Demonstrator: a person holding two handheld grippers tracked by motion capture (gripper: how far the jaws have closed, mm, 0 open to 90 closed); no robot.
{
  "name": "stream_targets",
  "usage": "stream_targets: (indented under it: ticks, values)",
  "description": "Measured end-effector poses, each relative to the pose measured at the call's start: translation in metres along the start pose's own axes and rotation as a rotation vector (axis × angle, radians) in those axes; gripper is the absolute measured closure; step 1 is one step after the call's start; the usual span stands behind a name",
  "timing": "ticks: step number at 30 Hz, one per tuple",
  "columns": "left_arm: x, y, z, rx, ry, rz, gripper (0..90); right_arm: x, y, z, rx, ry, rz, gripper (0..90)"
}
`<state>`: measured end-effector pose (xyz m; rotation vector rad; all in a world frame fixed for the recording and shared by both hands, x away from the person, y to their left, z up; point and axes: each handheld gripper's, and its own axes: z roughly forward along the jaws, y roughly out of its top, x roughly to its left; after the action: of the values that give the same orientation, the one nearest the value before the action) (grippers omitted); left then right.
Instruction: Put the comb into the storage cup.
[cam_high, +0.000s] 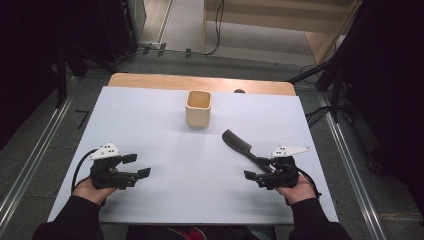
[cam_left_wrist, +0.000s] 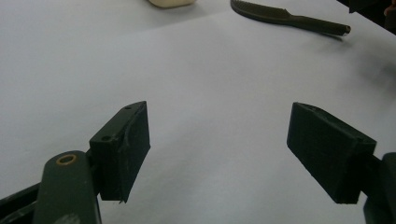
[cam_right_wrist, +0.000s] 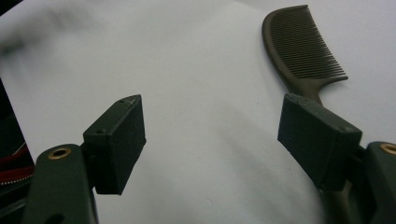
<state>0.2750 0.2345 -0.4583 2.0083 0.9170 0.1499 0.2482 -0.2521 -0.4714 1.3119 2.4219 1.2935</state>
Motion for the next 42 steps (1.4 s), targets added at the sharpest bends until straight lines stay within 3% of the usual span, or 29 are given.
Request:
stream_targets:
  ticks: [18, 30, 42]
  values:
    - [0.000, 0.000, 0.001, 0.000, -0.009, 0.001, 21.8, -0.004, 0.005, 0.005, 0.016, 0.006, -0.016, 20.1]
    - [0.002, 0.001, -0.001, -0.010, -0.008, -0.017, 21.8, -0.024, 0.009, -0.006, -0.043, -0.032, 0.000, 20.1]
    - [0.001, 0.001, 0.001, -0.009, -0.010, -0.016, 21.9, -0.039, 0.010, -0.009, -0.040, -0.067, -0.003, 20.1]
